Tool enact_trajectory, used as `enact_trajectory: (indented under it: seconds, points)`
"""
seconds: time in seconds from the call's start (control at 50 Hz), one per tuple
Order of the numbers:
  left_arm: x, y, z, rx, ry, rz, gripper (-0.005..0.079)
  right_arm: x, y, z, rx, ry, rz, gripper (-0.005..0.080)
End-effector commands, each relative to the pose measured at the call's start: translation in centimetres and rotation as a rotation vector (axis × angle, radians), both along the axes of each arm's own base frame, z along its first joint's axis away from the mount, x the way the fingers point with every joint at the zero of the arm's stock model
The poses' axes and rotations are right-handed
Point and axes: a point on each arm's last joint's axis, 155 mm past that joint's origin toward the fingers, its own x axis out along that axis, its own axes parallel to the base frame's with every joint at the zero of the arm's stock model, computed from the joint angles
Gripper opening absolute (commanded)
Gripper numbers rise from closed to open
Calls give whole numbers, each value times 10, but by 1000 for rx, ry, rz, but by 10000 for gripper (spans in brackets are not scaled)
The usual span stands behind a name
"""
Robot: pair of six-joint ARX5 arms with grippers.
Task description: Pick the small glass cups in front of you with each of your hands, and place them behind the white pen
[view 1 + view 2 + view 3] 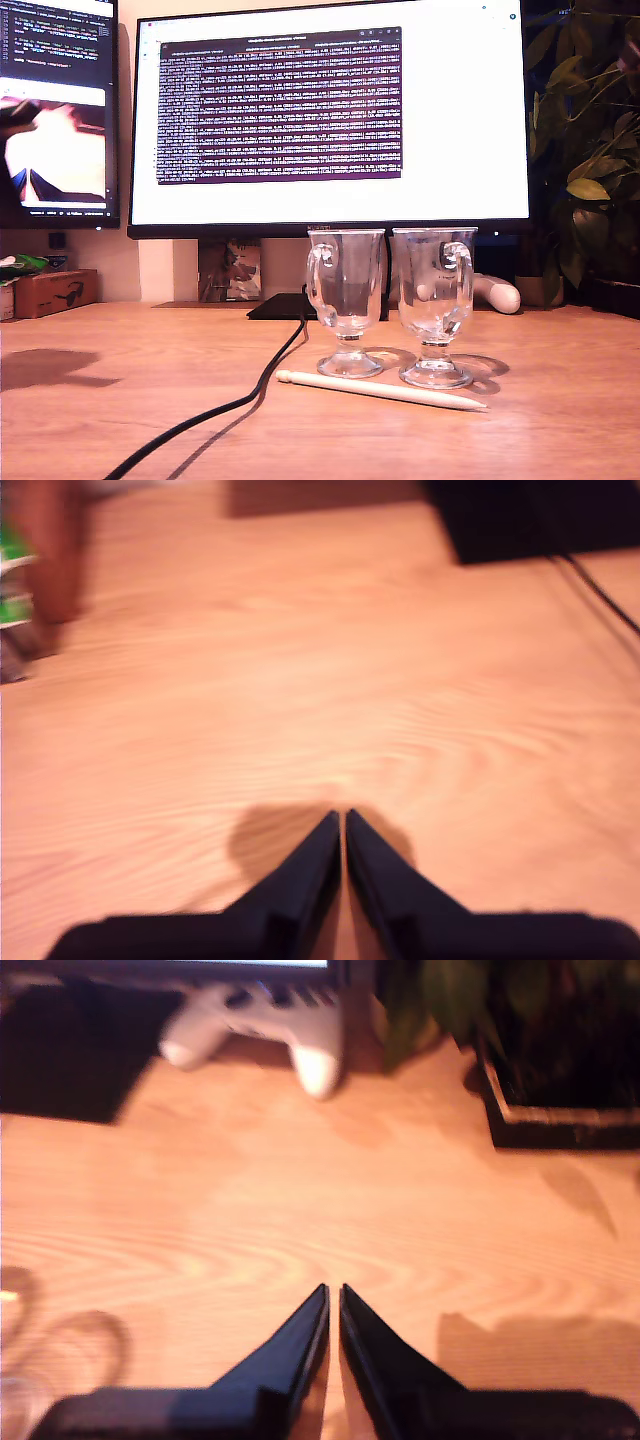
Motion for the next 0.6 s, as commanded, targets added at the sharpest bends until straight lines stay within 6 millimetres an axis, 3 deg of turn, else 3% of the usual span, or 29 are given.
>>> enact_trajectory:
  seconds: [0.0,0.34,0.58]
  points:
    - [-3,5,-3,-1,-20,18,-19,2,-3,-5,1,-26,-7,-11]
    - [-23,7,-20,-52,-97,31,-19,-2,-8,-28,-1,-71,-18,-10]
    - [-44,8,-50,-58,-91,36,-19,-11,-5,-38,14,-146,-10,-11]
